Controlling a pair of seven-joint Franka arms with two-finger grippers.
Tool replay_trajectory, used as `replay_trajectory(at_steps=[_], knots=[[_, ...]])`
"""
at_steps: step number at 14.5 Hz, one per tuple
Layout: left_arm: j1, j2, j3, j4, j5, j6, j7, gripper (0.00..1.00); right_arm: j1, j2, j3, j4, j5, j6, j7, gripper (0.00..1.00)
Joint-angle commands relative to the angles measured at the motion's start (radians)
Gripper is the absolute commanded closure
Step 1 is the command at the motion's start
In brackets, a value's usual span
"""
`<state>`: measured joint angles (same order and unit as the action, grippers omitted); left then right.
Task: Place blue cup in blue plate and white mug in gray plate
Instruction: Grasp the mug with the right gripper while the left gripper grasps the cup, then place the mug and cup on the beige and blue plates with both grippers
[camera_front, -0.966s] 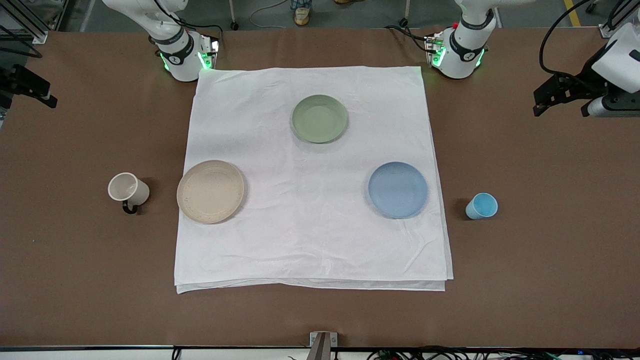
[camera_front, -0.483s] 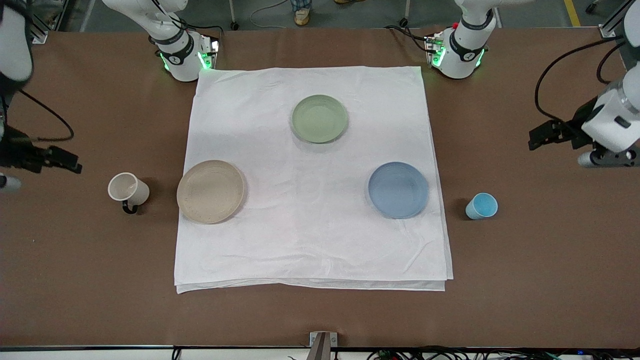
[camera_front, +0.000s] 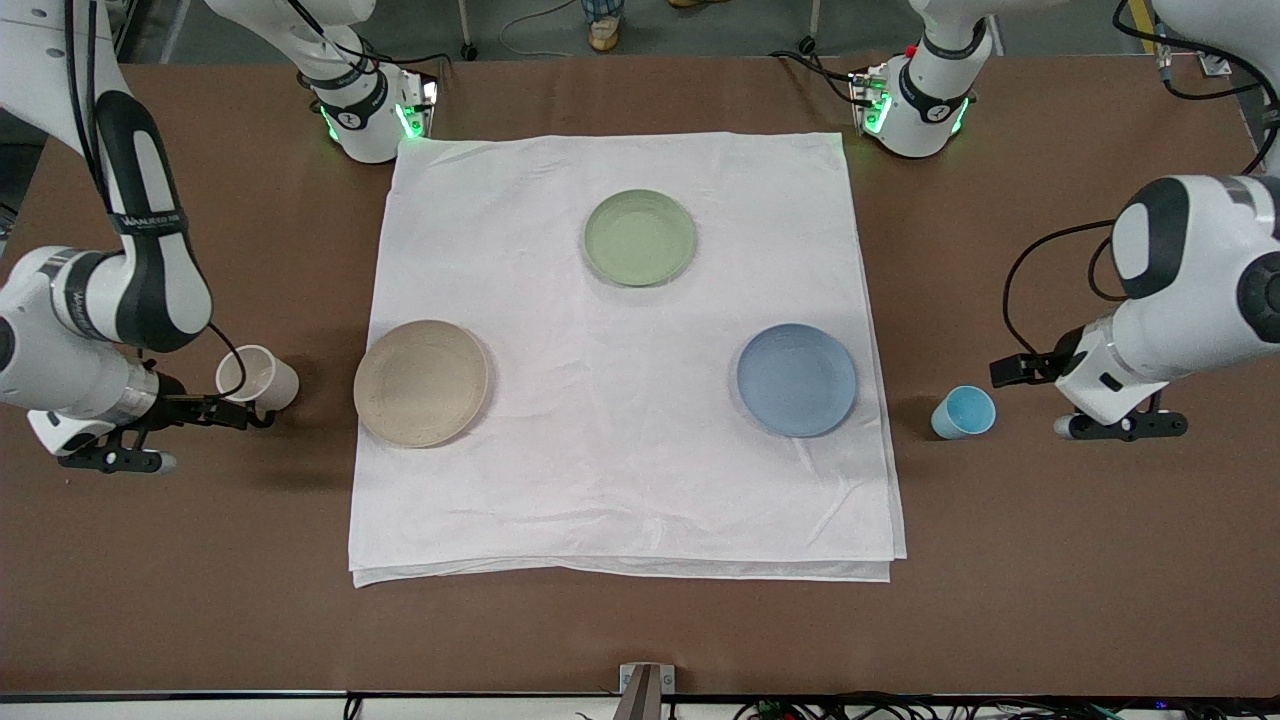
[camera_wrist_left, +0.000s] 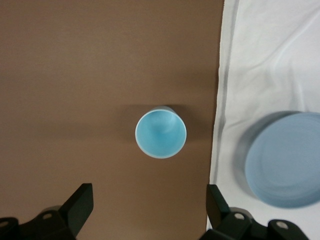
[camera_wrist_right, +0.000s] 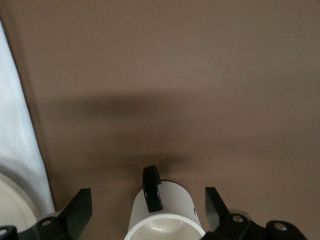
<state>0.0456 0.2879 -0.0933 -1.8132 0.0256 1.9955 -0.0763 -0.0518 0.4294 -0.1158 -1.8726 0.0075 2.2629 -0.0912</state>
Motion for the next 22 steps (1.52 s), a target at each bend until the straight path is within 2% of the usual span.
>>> replay_trajectory(at_steps=[1,2,6,8,9,11,12,14,16,18,20,22], knots=[[0.028,0.023,-0.002,-0.103,0.022,0.142,-0.002,0.1,0.0,0.003,0.005,-0.065,0.016,0.061,-0.01,0.06],[0.028,0.034,0.0,-0.139,0.022,0.205,-0.002,0.12,0.0,0.015,0.005,-0.066,0.016,0.067,-0.015,0.11],[0.03,0.089,0.0,-0.219,0.02,0.374,-0.002,0.28,0.0,0.034,0.007,-0.095,0.016,0.078,-0.015,0.47],[0.049,0.114,0.0,-0.221,0.022,0.404,-0.002,0.4,0.0,0.032,0.007,-0.097,0.016,0.076,-0.013,0.87],[0.05,0.125,0.0,-0.221,0.022,0.411,-0.002,0.48,0.001,0.032,0.007,-0.096,0.016,0.072,-0.013,1.0],[0.051,0.135,0.0,-0.218,0.02,0.42,-0.002,0.7,0.007,0.017,0.01,-0.079,0.017,0.032,-0.004,1.0],[0.05,0.134,0.0,-0.216,0.022,0.42,-0.003,0.83,0.013,0.0,0.013,-0.053,0.05,-0.036,0.001,1.0],[0.048,0.116,-0.008,-0.215,0.02,0.41,-0.007,0.99,0.036,-0.052,0.015,-0.019,0.161,-0.179,0.031,1.0],[0.037,0.077,-0.025,-0.216,0.02,0.39,-0.036,1.0,0.107,-0.116,0.018,-0.072,0.196,-0.175,0.135,1.0],[0.039,0.033,-0.093,-0.204,0.02,0.31,-0.103,1.0,0.177,-0.145,0.019,-0.129,0.218,-0.116,0.239,1.0],[0.037,0.005,-0.169,-0.198,0.02,0.258,-0.204,1.0,0.255,-0.15,0.025,-0.209,0.271,0.017,0.295,1.0],[0.034,0.014,-0.256,-0.199,0.02,0.256,-0.346,1.0,0.308,-0.138,0.027,-0.243,0.275,0.128,0.333,1.0]])
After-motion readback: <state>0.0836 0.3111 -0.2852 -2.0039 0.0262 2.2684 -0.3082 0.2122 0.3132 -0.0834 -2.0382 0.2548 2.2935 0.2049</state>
